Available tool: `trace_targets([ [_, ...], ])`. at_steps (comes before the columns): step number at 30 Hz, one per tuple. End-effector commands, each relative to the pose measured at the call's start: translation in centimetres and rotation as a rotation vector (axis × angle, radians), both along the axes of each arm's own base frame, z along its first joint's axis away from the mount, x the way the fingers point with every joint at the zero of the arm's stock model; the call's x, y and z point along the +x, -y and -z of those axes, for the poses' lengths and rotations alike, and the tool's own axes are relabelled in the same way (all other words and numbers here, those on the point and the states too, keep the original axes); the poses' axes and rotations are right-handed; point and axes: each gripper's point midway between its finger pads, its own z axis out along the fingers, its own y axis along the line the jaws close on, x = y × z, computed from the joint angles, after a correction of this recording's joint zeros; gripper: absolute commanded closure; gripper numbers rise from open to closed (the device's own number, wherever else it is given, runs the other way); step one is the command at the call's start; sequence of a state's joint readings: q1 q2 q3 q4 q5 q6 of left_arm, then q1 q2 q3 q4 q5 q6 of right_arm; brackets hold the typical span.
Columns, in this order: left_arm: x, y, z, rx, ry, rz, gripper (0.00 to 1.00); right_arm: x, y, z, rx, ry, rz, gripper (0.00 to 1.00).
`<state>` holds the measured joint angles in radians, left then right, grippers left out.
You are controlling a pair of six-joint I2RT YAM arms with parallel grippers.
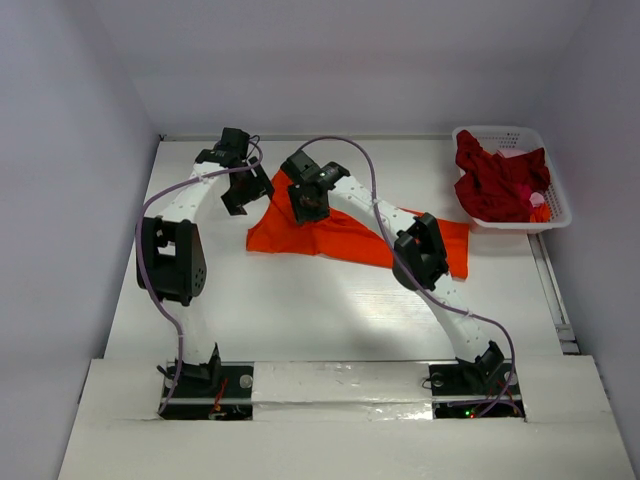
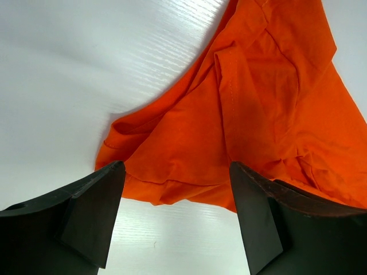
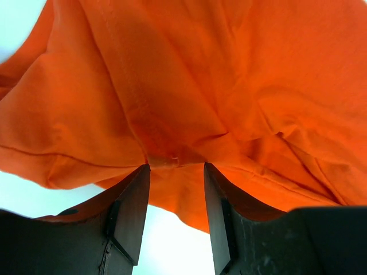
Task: Fold and stack the t-shirts
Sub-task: Fold the other side of the tshirt into a rectangle
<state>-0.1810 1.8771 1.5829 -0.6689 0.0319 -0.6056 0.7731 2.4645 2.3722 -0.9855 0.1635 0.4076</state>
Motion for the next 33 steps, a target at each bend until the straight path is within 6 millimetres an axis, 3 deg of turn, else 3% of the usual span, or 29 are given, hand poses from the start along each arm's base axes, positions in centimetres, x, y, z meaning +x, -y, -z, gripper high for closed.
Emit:
trace_targets([
  [1, -0.3, -0.2, -2.3, -0.012, 0.055, 0.012, 0.30, 1.6, 0.0, -0.6, 0.001, 0.073, 0.043, 0.52],
  [15, -0.1, -0.3, -2.2, -0.008, 0.057, 0.001, 0.30, 0.8, -1.8, -1.0, 0.061, 0.045, -0.018, 0.52],
  [29, -0.1, -0.7, -2.1, 0.012, 0.050, -0.009, 0.30, 0.2, -2.2, 0.9, 0.059, -0.002, -0.031, 0.53],
  [33, -0.2, -0.7, -2.1, 0.014, 0.050, -0.005, 0.30, 0.5, -2.1, 0.9, 0.056, 0.008, -0.023, 0.59],
])
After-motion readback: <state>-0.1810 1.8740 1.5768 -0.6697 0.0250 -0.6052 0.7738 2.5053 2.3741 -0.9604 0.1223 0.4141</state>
